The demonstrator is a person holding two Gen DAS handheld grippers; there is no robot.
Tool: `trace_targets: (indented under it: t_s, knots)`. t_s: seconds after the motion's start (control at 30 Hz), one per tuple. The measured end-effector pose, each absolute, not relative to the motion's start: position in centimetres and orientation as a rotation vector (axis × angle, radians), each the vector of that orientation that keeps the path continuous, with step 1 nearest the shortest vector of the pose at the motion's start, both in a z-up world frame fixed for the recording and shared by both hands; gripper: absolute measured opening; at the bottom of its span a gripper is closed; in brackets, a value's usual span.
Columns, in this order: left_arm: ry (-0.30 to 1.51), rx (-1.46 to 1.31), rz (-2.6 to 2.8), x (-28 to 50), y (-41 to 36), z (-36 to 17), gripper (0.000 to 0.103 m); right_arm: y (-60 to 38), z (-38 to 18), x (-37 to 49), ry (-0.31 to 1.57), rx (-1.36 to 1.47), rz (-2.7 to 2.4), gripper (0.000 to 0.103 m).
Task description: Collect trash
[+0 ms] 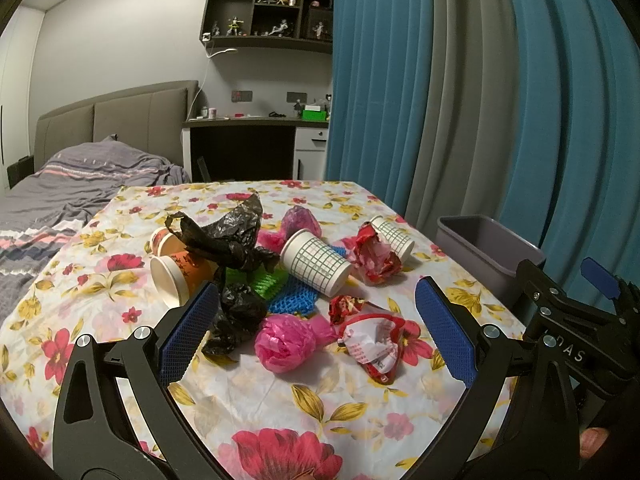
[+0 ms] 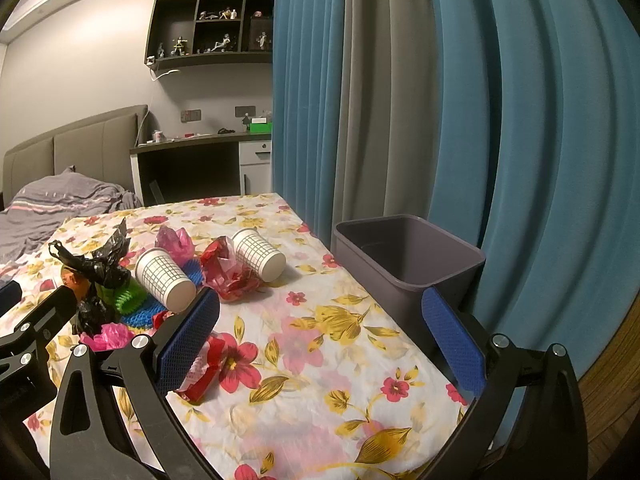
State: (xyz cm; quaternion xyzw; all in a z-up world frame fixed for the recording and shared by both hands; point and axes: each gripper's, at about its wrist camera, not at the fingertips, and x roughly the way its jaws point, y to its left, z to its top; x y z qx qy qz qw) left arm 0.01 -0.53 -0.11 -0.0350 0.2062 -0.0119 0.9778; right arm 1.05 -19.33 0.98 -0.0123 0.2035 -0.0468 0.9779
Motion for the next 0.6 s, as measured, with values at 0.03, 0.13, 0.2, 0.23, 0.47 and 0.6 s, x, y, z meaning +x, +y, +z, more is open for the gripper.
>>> trace_targets:
  t_s: [0.03,0.13,0.2,0.23,0.47,0.6]
  knots:
    - [0.416,-0.071,-0.025,0.01,-0.51,-0.1,0.097,-19.38,1.03,1.11,0.409,-0.025,-0.095,0.098]
    - [0.415,-0.071,-0.025,0.0,-0.55,-0.11,0.097,-19.3,0.92,0.99,0.409,-0.026,-0.095,0.098]
    - [0.415,-0.07,-0.024,0.03,-0.59,-0.11,0.097,-19.33,0.93,1.0,0.409,-0.027,-0.095,0.098]
    - [0.415,-0.071,-0.024,0.03,-0.55,-0.12,0.097,-19.36,0.93,1.02,0.409,-0.026,-0.095,0.098]
    - [0.415,-0.071,-0.024,0.03,-0.59,-0.11,0.097,-19.44,0.98,1.12,0.407,-0.027,-0.097,0.098]
    - [0.415,-0.071,-0.024,0.04,-0.54,-0.11,0.097,-19.33,0.82,0.94,0.406,-0.027,-0.096,0.098]
